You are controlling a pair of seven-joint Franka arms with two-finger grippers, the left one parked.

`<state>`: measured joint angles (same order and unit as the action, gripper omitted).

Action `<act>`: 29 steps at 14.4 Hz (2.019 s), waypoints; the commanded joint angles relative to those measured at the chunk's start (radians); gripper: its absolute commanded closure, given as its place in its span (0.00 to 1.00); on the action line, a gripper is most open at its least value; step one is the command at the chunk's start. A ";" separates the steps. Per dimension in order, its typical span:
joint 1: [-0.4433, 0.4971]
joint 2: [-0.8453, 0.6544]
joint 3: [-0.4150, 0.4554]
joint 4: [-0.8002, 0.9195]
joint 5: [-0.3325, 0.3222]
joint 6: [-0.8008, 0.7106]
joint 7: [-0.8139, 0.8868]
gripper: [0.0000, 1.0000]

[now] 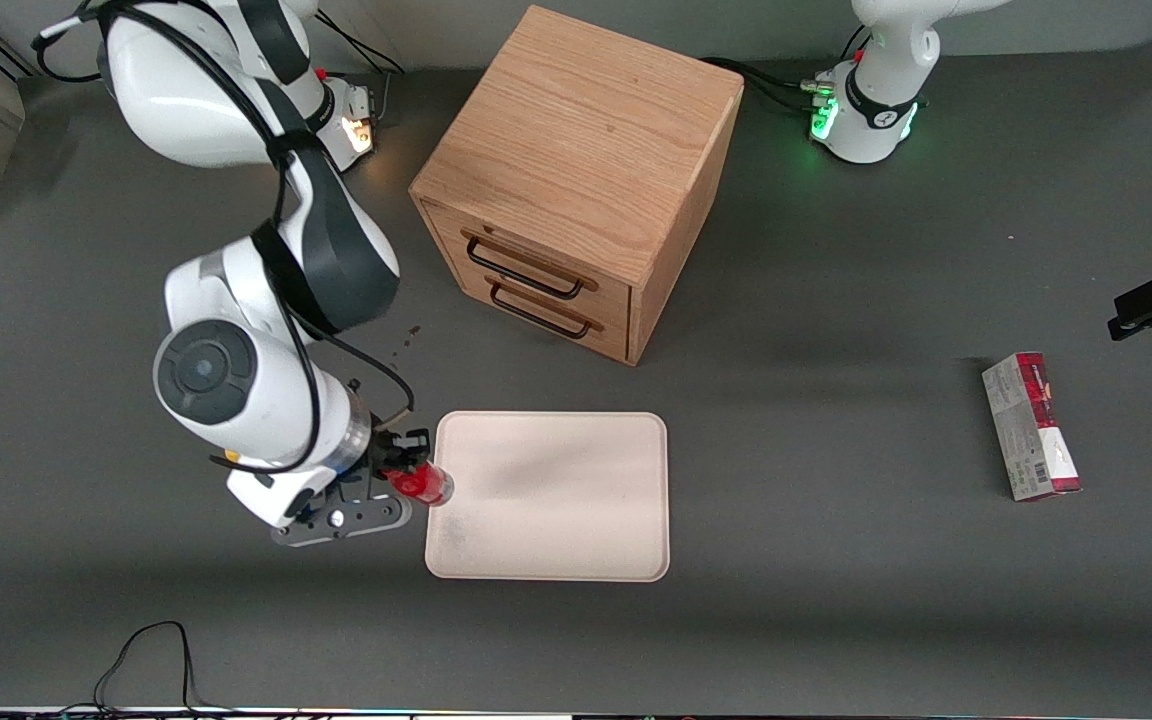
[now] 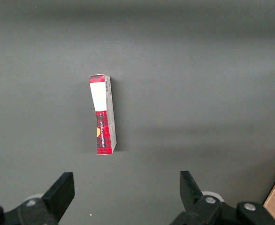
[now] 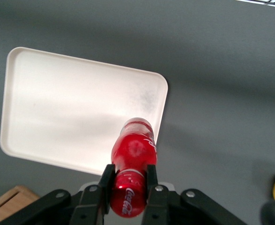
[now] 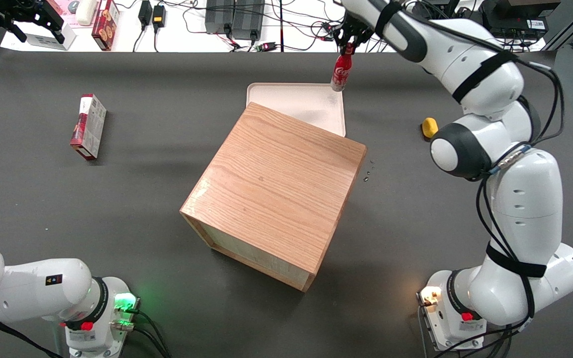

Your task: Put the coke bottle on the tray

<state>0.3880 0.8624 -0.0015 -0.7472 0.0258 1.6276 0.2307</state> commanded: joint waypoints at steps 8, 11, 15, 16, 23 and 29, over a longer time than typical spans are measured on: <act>0.005 0.156 -0.005 0.042 -0.023 0.143 0.002 1.00; 0.005 0.164 -0.005 0.017 -0.023 0.173 0.004 1.00; 0.005 0.155 -0.005 0.009 -0.021 0.172 0.010 0.00; 0.005 0.149 -0.005 0.008 -0.021 0.166 0.013 0.00; -0.005 -0.077 -0.009 -0.003 -0.018 -0.191 0.038 0.00; -0.107 -0.377 -0.038 -0.231 -0.001 -0.381 -0.003 0.00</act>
<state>0.3401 0.6396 -0.0417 -0.7603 0.0161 1.2251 0.2425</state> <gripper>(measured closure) 0.000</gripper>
